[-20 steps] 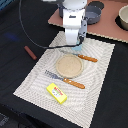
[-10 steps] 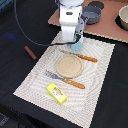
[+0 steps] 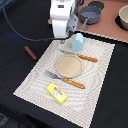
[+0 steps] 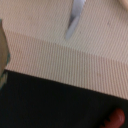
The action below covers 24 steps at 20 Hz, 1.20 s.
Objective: Interact with the objects in diverse but meaningful ways.
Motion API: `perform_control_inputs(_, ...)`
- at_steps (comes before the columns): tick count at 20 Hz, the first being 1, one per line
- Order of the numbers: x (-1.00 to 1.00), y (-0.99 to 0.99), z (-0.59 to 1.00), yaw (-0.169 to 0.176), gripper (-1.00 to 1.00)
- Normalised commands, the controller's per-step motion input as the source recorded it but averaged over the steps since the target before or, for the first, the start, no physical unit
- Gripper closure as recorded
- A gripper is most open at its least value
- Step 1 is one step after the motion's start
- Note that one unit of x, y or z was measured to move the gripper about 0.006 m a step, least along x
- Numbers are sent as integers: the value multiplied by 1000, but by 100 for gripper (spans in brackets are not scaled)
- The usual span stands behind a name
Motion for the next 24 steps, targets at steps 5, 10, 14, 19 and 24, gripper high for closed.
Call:
perform_control_inputs(5, -821, -310, -19, -115, -100)
perform_control_inputs(10, -798, -299, -142, -138, -100)
perform_control_inputs(14, -771, -307, -236, -146, -100)
perform_control_inputs(19, -655, -345, -333, -132, -100)
perform_control_inputs(24, -493, -323, -503, -111, -100)
